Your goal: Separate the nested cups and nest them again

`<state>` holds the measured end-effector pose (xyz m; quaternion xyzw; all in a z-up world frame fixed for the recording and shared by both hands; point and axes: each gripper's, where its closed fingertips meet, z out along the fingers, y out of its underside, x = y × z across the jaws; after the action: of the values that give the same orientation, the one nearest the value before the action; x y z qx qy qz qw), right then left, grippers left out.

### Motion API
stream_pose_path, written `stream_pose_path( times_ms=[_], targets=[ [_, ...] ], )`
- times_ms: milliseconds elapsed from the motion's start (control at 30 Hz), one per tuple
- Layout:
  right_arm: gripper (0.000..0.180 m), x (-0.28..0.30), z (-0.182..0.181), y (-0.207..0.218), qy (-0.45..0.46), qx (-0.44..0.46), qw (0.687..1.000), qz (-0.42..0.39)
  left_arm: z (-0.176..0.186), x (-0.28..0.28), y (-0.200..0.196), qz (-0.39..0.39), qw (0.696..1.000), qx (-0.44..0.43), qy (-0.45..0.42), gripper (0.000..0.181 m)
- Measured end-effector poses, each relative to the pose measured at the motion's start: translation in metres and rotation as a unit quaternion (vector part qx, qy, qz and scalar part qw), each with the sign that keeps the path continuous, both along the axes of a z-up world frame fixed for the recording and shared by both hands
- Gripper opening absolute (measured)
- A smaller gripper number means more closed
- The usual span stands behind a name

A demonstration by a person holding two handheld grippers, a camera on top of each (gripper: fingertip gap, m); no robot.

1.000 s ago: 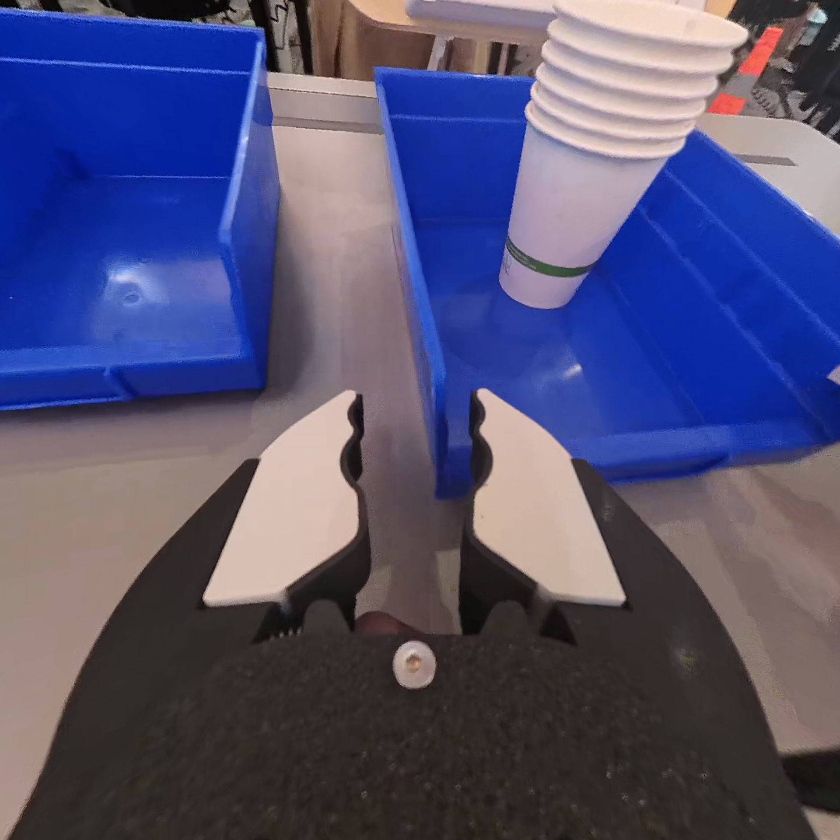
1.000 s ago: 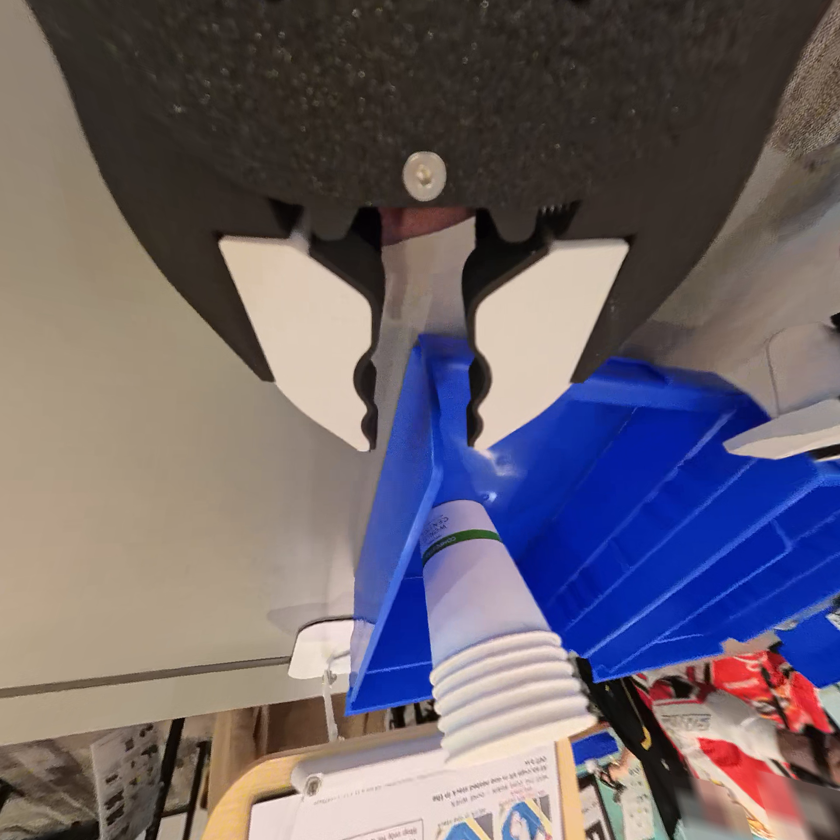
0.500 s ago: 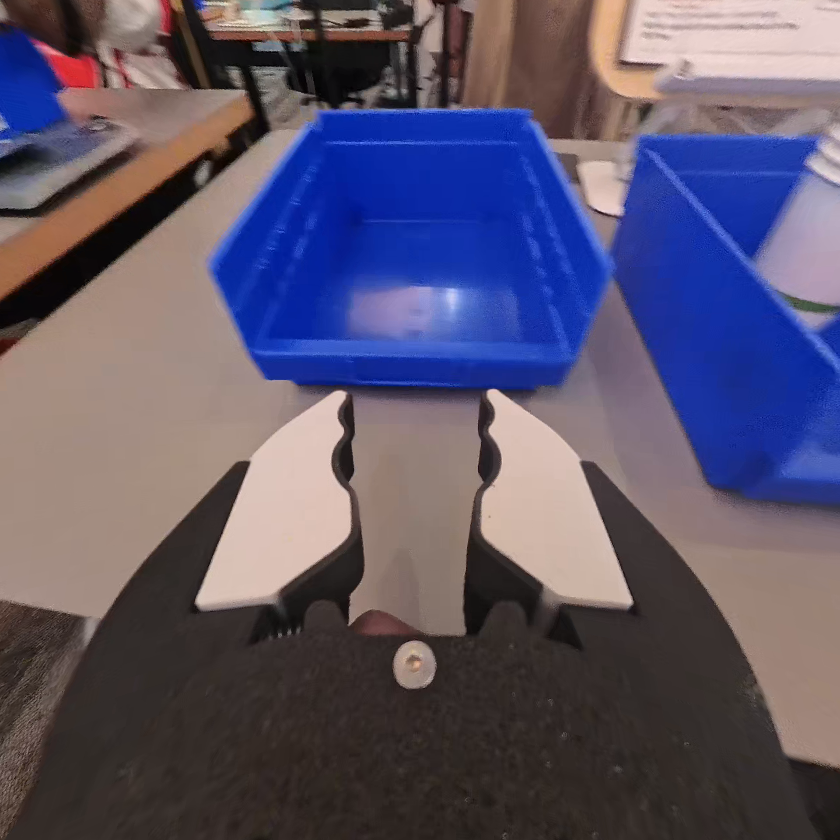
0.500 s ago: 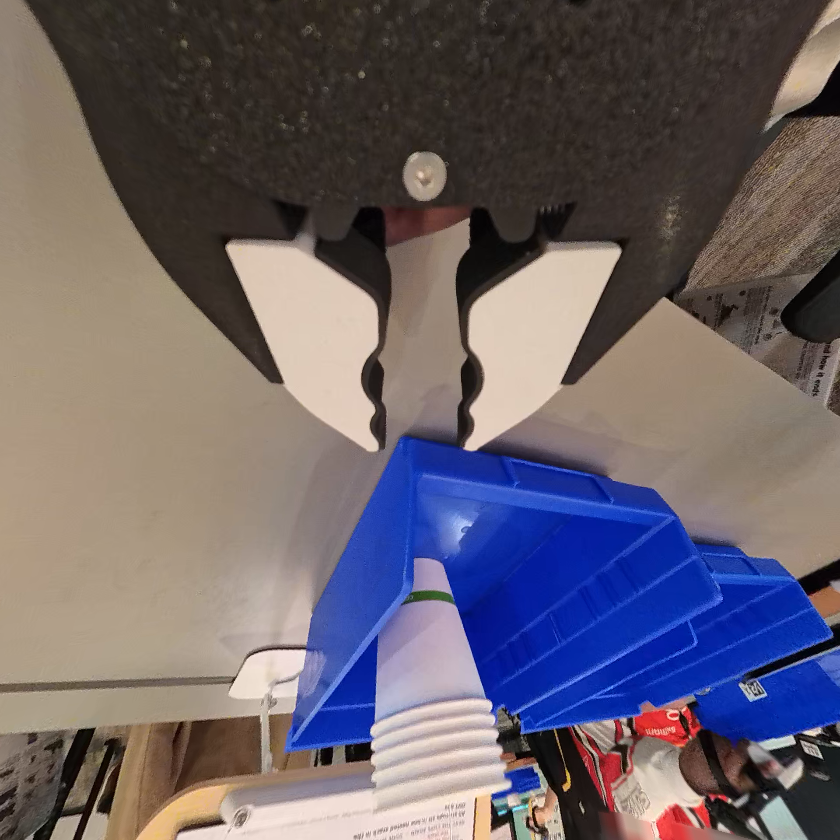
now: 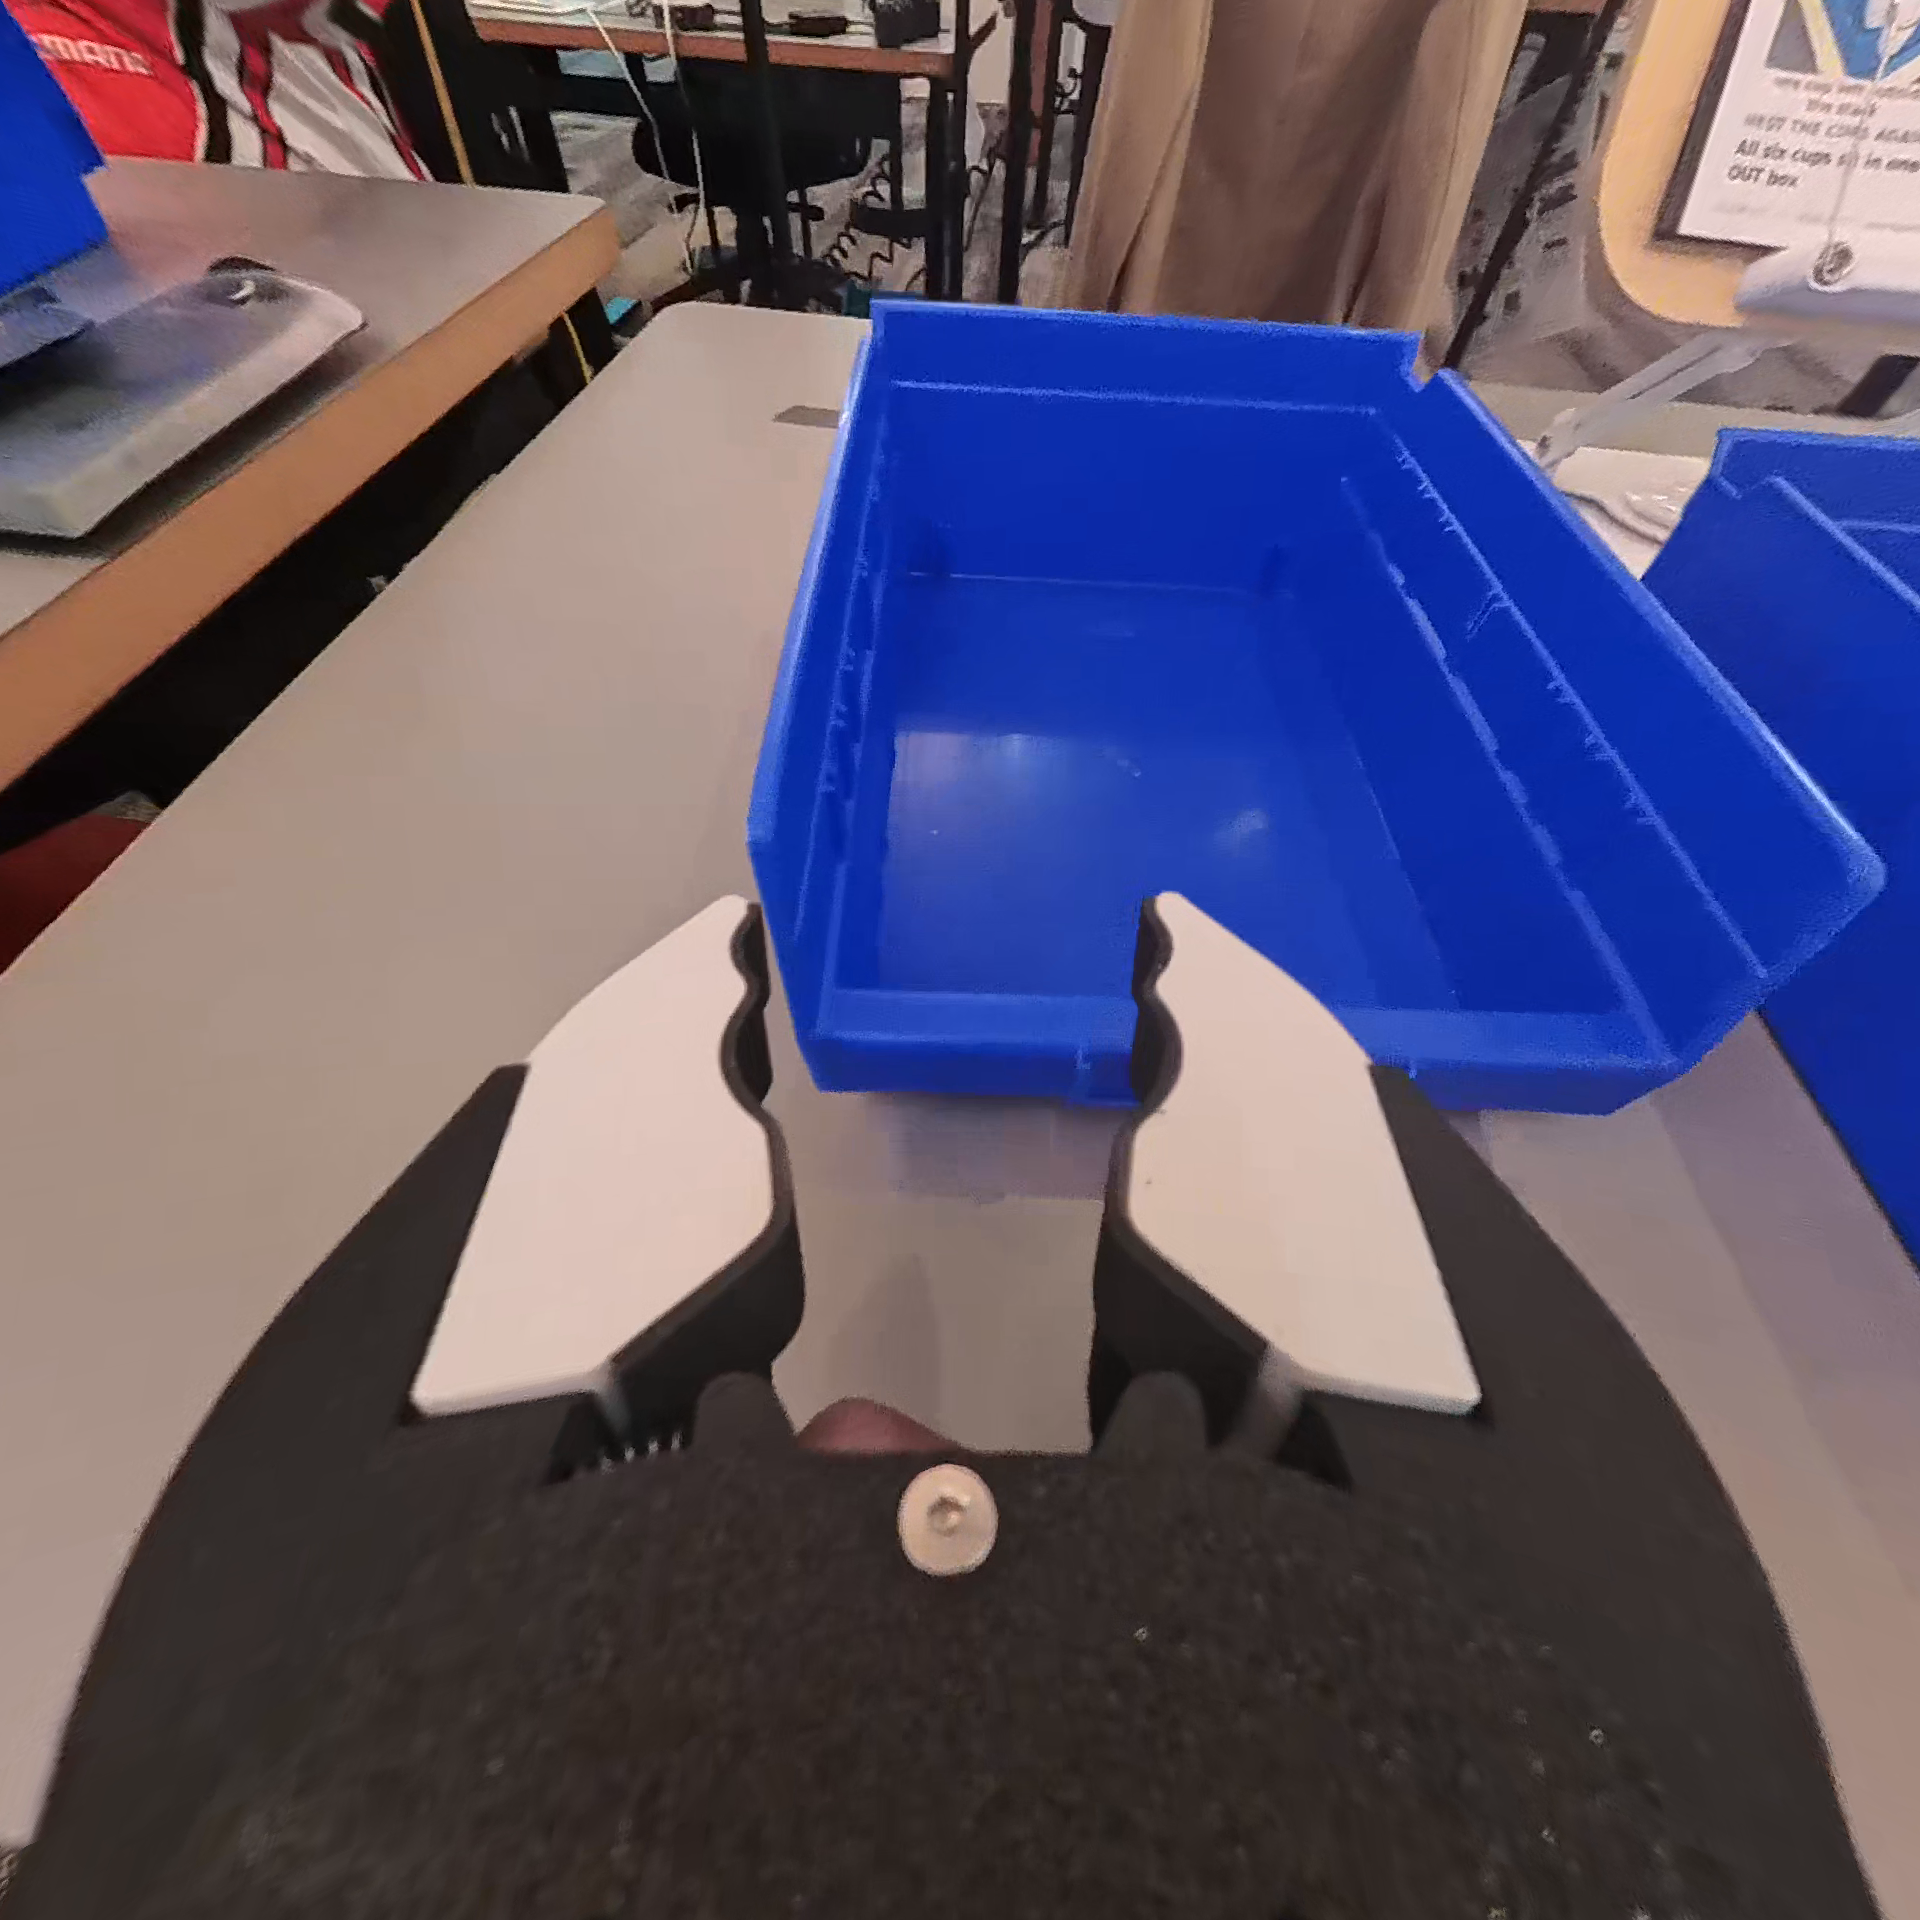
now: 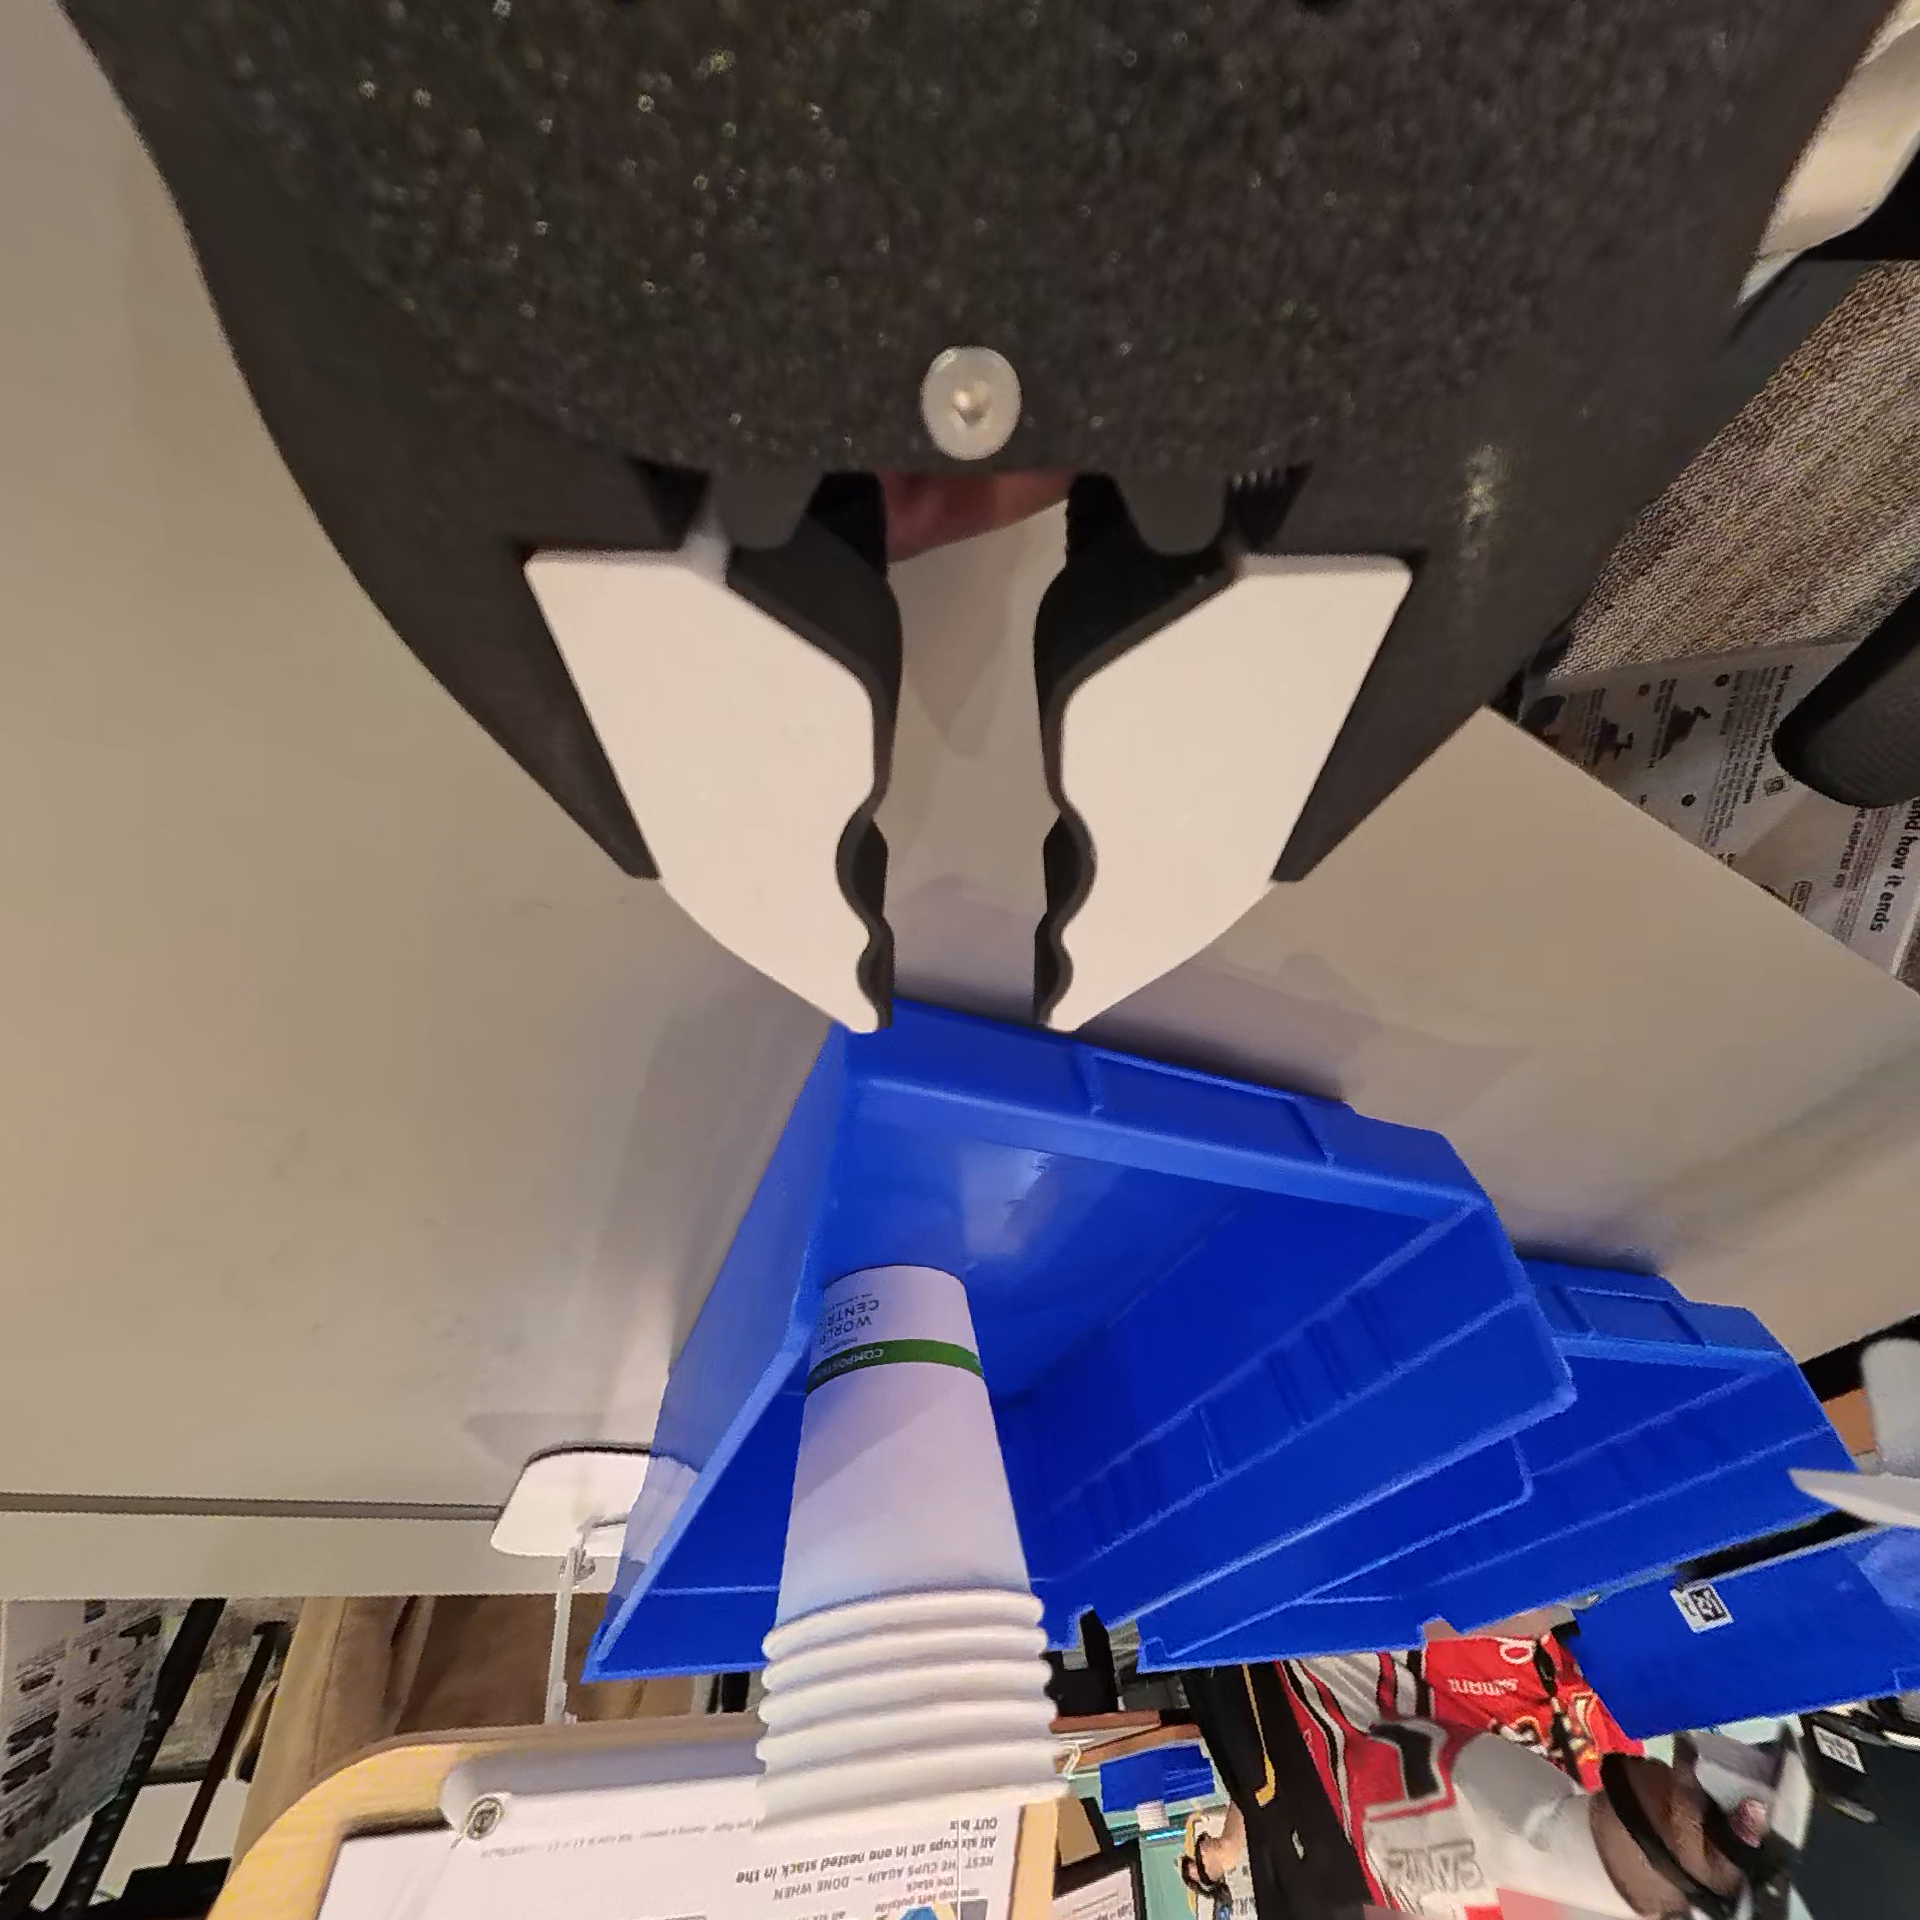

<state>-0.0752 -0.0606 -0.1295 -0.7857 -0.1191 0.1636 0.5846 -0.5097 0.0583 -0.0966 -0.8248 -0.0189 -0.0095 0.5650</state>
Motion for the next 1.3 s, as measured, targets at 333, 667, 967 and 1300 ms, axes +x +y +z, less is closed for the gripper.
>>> stream_pose_path(
  times_ms=[333, 667, 967, 1300],
  targets=[
    [0.024, 0.000, 0.004, -0.005, 0.018, 0.002, 1.000, 0.013, 0.007, -0.010, 0.029, 0.037, 0.999, -0.019, 0.030, 0.062],
    [0.024, -0.032, 0.003, -0.005, -0.008, -0.001, 0.999, 0.042, -0.031, -0.035, 0.043, 0.065, 0.997, -0.045, 0.012, 0.048],
    [0.039, -0.160, 0.002, 0.014, -0.033, -0.009, 0.991, 0.130, -0.037, -0.033, 0.010, 0.059, 0.997, -0.030, -0.049, 0.002],
    [0.053, -0.250, 0.005, 0.036, -0.038, -0.013, 0.993, 0.114, -0.036, -0.023, -0.115, 0.122, 0.992, -0.005, -0.029, 0.002]
  ],
)
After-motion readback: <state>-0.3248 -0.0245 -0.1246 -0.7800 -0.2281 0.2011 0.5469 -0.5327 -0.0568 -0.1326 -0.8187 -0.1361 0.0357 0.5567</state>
